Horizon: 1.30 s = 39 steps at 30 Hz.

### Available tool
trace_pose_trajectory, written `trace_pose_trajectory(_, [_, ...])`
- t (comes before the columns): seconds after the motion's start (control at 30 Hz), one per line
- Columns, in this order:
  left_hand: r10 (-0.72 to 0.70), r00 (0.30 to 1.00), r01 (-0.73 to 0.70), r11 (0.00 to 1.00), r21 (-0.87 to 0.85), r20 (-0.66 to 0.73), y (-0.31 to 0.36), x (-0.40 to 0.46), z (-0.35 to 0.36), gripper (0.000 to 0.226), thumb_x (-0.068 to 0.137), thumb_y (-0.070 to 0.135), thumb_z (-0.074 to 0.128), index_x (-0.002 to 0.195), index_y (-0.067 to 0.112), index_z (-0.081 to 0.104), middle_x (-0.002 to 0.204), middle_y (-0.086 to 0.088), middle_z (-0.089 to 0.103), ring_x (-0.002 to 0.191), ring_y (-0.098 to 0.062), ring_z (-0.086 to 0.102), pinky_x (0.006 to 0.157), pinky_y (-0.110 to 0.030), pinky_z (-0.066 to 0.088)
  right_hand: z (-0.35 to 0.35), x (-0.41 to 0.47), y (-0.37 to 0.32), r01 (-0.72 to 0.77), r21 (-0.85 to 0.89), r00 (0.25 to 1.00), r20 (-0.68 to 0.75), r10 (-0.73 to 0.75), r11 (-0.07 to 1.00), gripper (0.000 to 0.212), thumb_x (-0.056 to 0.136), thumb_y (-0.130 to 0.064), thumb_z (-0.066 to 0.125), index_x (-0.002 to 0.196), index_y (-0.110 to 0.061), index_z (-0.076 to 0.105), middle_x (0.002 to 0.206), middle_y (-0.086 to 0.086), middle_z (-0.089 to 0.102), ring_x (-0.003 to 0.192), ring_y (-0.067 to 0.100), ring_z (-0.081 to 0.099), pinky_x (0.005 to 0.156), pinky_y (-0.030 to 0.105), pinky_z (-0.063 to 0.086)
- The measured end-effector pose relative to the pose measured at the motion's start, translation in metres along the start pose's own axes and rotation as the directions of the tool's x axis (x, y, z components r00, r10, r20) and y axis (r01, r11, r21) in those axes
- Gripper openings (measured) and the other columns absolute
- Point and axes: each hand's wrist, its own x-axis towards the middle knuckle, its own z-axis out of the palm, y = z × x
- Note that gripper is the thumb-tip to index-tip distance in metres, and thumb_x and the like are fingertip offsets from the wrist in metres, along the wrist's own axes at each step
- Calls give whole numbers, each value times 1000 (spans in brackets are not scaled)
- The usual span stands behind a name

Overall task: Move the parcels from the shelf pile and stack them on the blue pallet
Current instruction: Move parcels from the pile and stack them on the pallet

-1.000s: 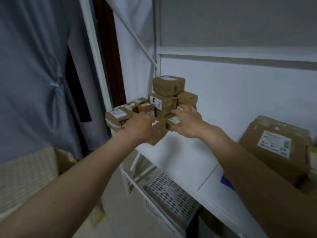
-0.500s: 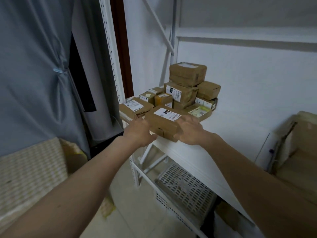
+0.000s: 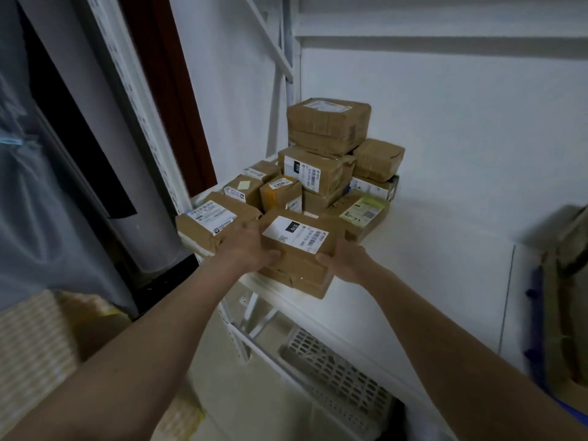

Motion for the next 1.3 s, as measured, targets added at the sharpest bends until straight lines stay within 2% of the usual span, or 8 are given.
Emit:
trace_pose_trajectory(0.1, [-6,999,7,1000,-25,42,0,26,4,87,76,59,66,145,26,27,144,-7,40,118,-34,54,95,-48,49,2,21,0,-30,78,999,30,28,997,57,95,-39,46,139,-4,41,136,17,49,126,33,45,106,41,38])
trace_pose_trajectory(0.2, [3,995,0,999,-38,95,-3,43,11,93,73,62,68,146,25,24,143,-6,45,127,-32,46,101,-45,42,6,31,0,-103,186,995,19,101,977,65,92,-37,52,143,-4,29,137,14,48,126,31,47,105,41,40])
trace_pose_trajectory(0.37, [17,973,2,997,-82,230,-3,59,10,114,60,61,78,150,23,19,149,-7,36,136,-31,35,107,-48,38,12,35,0,-193,287,981,89,175,938,54,95,-34,52,137,-2,42,134,15,52,120,28,53,97,35,44])
trace_pose_trajectory(0.5, [72,947,-86,996,34,312,12,59,1,130,51,57,83,151,31,4,154,-13,17,139,-36,23,104,-50,40,1,27,-3,-324,462,946,142,292,826,51,92,-34,58,136,-10,43,130,14,54,109,33,60,83,44,56])
trace_pose_trajectory(0.67, [361,901,-400,906,138,239,47,46,-18,109,61,55,79,145,25,18,143,-12,32,130,-32,35,97,-35,38,-44,7,8,-389,431,908,29,418,814,60,89,-42,59,137,-12,38,125,14,53,98,32,63,65,40,60])
trace_pose_trajectory(0.73, [458,869,-481,870,104,187,62,45,-24,102,63,50,81,142,23,23,143,-12,33,130,-32,36,103,-39,40,-60,-6,11,-402,430,884,-46,464,808,70,87,-46,60,139,-9,32,127,14,51,98,31,63,65,38,59])
trace_pose_trajectory(1.03, [652,756,-650,758,-51,59,118,22,-29,84,73,35,79,140,20,32,139,-13,35,126,-31,40,100,-41,43,-108,-81,26,-370,500,795,-265,545,783,97,66,-47,81,136,-6,29,128,6,52,117,24,53,95,41,50])
trace_pose_trajectory(1.3, [728,681,-717,641,-274,-80,185,-5,-40,87,75,24,80,145,20,29,139,-14,40,126,-31,42,104,-46,40,-174,-122,54,-305,466,733,-443,517,831,94,65,-41,84,134,-4,31,129,4,53,119,21,51,96,32,46])
